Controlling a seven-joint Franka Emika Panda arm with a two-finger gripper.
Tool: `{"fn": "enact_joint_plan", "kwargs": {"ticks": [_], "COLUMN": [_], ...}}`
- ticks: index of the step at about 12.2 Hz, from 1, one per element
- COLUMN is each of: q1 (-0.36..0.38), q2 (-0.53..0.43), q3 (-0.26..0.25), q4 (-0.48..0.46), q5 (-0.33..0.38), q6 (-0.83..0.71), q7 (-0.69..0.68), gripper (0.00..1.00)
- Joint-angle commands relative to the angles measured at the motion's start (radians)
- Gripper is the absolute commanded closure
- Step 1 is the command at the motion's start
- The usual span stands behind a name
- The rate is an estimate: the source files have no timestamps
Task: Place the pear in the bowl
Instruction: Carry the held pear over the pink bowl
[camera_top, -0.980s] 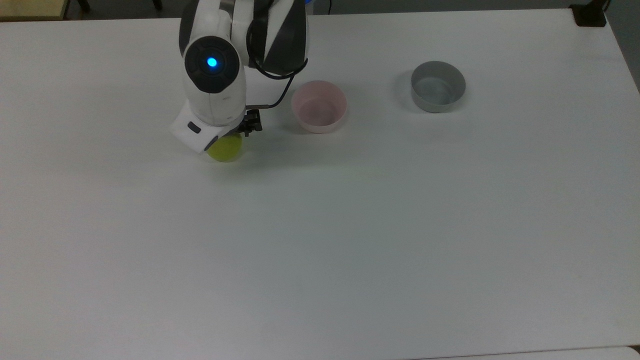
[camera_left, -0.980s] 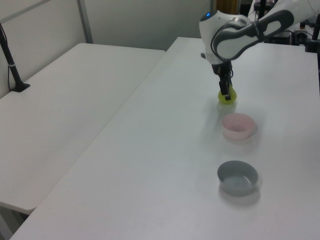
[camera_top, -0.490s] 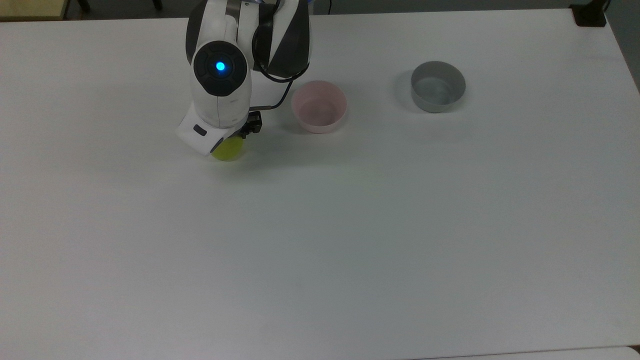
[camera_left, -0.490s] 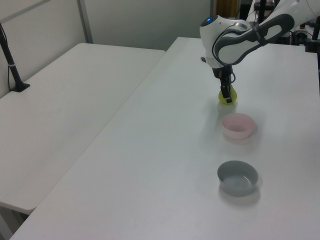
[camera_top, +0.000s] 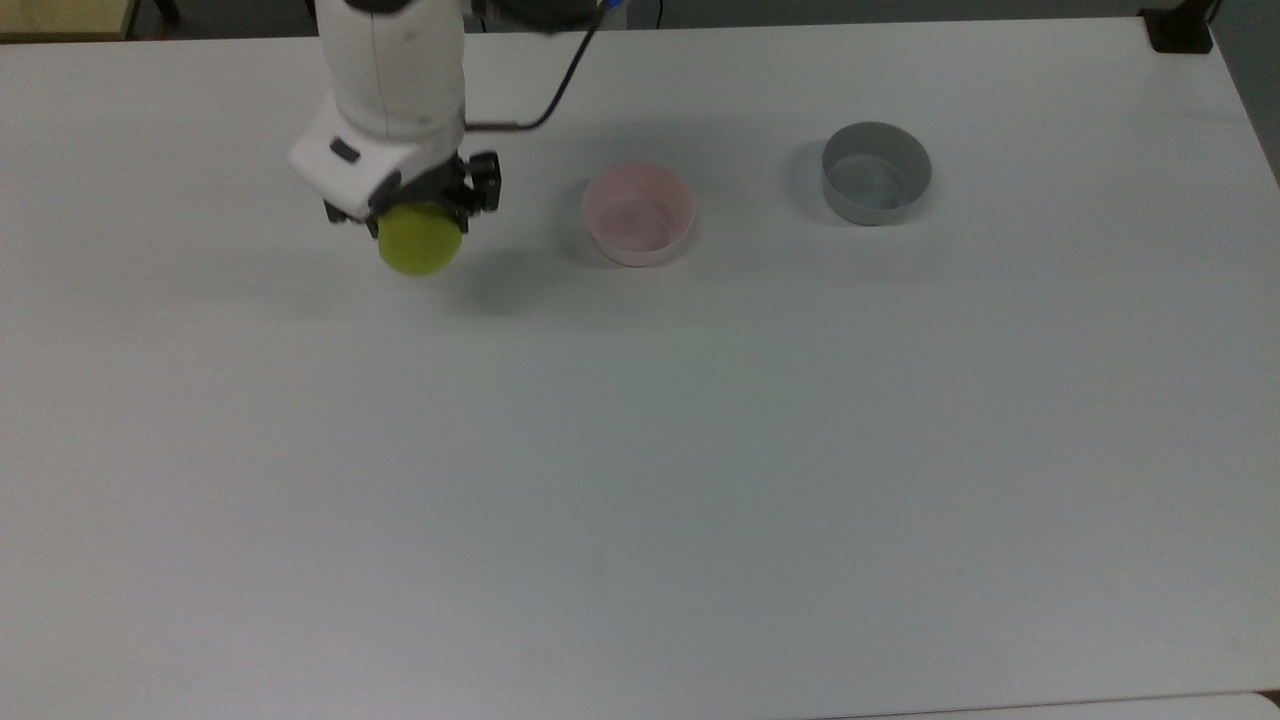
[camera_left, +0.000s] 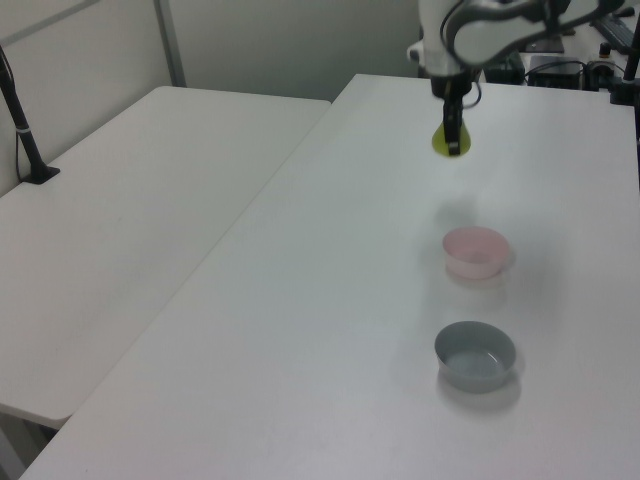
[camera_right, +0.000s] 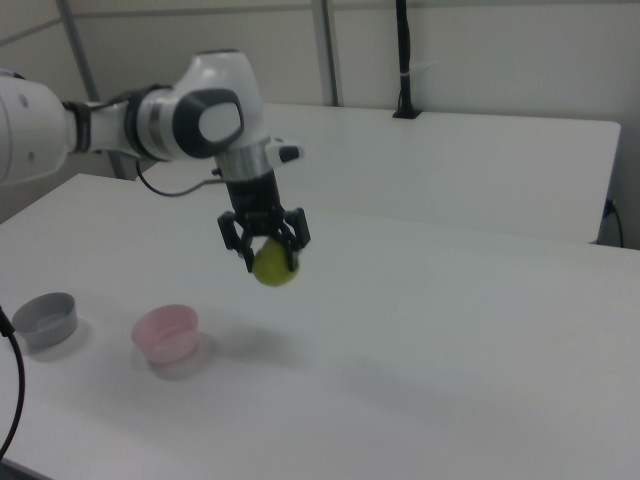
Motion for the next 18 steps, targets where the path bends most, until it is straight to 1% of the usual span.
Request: {"fn": "enact_joint_plan", "kwargs": {"ticks": [1, 3, 5, 6, 7, 8, 11, 14, 18], "q1": [0.055, 0.154, 0.261, 0.312, 0.341, 0.351, 0.325, 0.319, 0.279], "q2": [-0.101, -0.138, -0.164, -0.174, -0.174, -0.174, -0.151, -0.035, 0.032], "q3": [-0.003, -0.003, -0.003, 0.006, 0.009, 0.027, 0.085, 0.092, 0.086], "q4": [-0.004, -0.039, -0.042, -0.056, -0.061, -0.077, -0.128, -0.128, -0.128], "q5": [0.014, 0.014, 0.014, 0.014, 0.016, 0.016, 0.013, -0.001, -0.002], "q6": [-0.079, -0.107, -0.170, -0.194, -0.213, -0.219, -0.207, -0.202, -0.159], "q7": [-0.015, 0.014, 0.074, 0.097, 0.097, 0.097, 0.095, 0.091, 0.025], "gripper": [0.69, 0.69, 0.69, 0.69, 0.69, 0.69, 0.69, 0.69, 0.69]}}
